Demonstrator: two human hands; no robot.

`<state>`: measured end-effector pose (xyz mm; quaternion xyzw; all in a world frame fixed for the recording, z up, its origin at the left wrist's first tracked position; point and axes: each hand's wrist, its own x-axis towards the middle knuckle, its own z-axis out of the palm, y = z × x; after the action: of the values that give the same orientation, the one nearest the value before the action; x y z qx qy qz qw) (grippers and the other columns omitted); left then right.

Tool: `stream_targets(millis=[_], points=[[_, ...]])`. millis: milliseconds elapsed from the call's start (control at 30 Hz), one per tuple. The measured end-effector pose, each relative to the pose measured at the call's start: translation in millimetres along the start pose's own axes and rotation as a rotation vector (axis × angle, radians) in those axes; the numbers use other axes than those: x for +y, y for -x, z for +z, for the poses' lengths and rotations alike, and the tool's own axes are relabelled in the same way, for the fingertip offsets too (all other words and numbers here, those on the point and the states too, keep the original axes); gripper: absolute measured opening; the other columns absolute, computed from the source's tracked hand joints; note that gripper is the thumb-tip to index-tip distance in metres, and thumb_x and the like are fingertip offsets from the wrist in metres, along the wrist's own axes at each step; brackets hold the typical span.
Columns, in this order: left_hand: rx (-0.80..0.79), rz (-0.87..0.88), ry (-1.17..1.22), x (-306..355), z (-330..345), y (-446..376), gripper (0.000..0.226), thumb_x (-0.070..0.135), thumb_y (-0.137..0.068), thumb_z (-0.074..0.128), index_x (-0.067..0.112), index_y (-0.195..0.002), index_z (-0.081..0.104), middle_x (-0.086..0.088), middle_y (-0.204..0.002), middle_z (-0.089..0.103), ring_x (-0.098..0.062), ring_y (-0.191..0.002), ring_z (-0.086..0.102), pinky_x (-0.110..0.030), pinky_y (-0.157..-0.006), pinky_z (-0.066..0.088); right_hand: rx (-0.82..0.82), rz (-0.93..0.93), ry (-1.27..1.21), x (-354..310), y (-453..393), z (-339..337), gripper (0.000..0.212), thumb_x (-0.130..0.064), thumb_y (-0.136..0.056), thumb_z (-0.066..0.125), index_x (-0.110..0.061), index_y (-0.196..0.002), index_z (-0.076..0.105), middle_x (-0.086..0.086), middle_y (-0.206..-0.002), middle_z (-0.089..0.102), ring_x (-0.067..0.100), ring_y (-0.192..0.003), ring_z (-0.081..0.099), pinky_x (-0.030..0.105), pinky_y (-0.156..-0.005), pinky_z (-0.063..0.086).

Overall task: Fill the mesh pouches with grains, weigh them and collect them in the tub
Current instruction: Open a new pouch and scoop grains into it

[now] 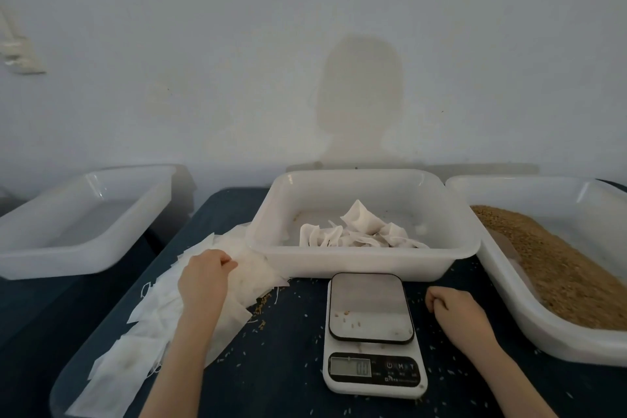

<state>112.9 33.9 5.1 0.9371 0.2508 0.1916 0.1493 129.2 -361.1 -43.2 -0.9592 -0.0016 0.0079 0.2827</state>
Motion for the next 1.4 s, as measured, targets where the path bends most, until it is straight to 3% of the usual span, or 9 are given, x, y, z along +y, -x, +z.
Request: stream_targets(millis=[233,433,633,767,900,1033,1100,1300,1400], points=[[-0.130,0.098,0.174,-7.2,5.0,0.1,0.017,0.009,-0.090,0.061,0.015,-0.100,0.073,-0.001,-0.103,0.071,-0.014,-0.091,0.059,-0.022,-0.085,0.040,0.002,-0.006,0.000,0.1,1.0,0.1,0.034,-0.007,-0.088,0.041,-0.024,-0.062,0.055,-0.002,-0.062,0.059,0.011,-0.057,0.053,0.024,-0.051,0.039],[-0.112,0.055,0.135,0.5,-5.0,1.9,0.017,0.013,-0.089,0.062,0.025,-0.100,0.068,0.004,-0.099,0.069,-0.014,-0.090,0.061,-0.028,-0.079,0.049,-0.005,-0.003,0.002,-1.0,2.4,-1.9,0.034,-0.007,-0.089,0.040,-0.023,-0.063,0.056,-0.002,-0.063,0.059,0.010,-0.057,0.053,0.025,-0.052,0.039],[0.086,0.064,0.316,2.4,-17.8,1.5,0.006,0.018,-0.084,0.070,0.020,-0.090,0.069,0.007,-0.086,0.063,-0.009,-0.077,0.055,-0.025,-0.074,0.039,-0.007,-0.006,0.009,-1.9,3.1,-2.1,0.034,-0.007,-0.089,0.040,-0.024,-0.064,0.055,-0.002,-0.064,0.059,0.010,-0.058,0.053,0.024,-0.052,0.039],[-0.135,0.061,0.371,-1.5,-10.0,-0.2,0.016,0.018,-0.082,0.073,0.013,-0.097,0.072,0.001,-0.093,0.067,-0.010,-0.080,0.055,-0.021,-0.079,0.037,-0.009,-0.004,0.003,-2.3,3.4,-3.1,0.035,-0.007,-0.090,0.040,-0.024,-0.064,0.055,-0.002,-0.064,0.060,0.011,-0.057,0.053,0.023,-0.049,0.038],[-0.217,0.009,0.453,-9.3,-3.0,2.5,0.020,0.017,-0.083,0.071,0.014,-0.103,0.073,0.000,-0.102,0.070,-0.005,-0.078,0.055,-0.015,-0.071,0.039,-0.005,-0.006,0.002,-1.4,4.0,-1.7,0.035,-0.007,-0.090,0.041,-0.024,-0.063,0.055,-0.002,-0.062,0.059,0.009,-0.055,0.052,0.022,-0.048,0.036],[-0.331,-0.005,0.528,-12.1,-6.8,5.3,0.024,0.011,-0.086,0.068,0.014,-0.110,0.071,0.001,-0.109,0.067,-0.010,-0.093,0.056,-0.024,-0.089,0.044,0.007,-0.009,-0.002,-1.6,4.0,-2.1,0.035,-0.007,-0.089,0.041,-0.025,-0.063,0.055,-0.002,-0.062,0.059,0.010,-0.055,0.052,0.022,-0.048,0.037],[-0.265,-0.009,0.542,-11.0,-13.7,5.3,0.023,0.009,-0.087,0.065,0.013,-0.109,0.071,0.000,-0.107,0.067,-0.013,-0.094,0.057,-0.027,-0.090,0.043,0.002,-0.002,0.006,-1.5,3.6,-1.8,0.035,-0.007,-0.090,0.041,-0.025,-0.064,0.056,-0.003,-0.063,0.059,0.010,-0.056,0.053,0.023,-0.049,0.038],[0.268,0.050,0.433,-4.2,-51.9,2.0,0.016,0.011,-0.090,0.058,0.014,-0.097,0.072,-0.001,-0.091,0.070,-0.017,-0.081,0.061,-0.030,-0.080,0.046,0.000,-0.006,0.012,-1.4,3.8,-2.0,0.036,-0.007,-0.090,0.040,-0.025,-0.062,0.055,-0.003,-0.062,0.058,0.009,-0.055,0.052,0.021,-0.047,0.035],[0.366,0.048,0.495,-1.5,-60.4,0.5,0.018,0.012,-0.091,0.055,0.012,-0.100,0.070,0.001,-0.092,0.067,-0.017,-0.084,0.059,-0.029,-0.082,0.044,0.003,-0.015,0.026,-2.8,5.2,-1.3,0.035,-0.007,-0.089,0.040,-0.026,-0.062,0.054,-0.004,-0.063,0.058,0.008,-0.056,0.052,0.019,-0.047,0.034]])
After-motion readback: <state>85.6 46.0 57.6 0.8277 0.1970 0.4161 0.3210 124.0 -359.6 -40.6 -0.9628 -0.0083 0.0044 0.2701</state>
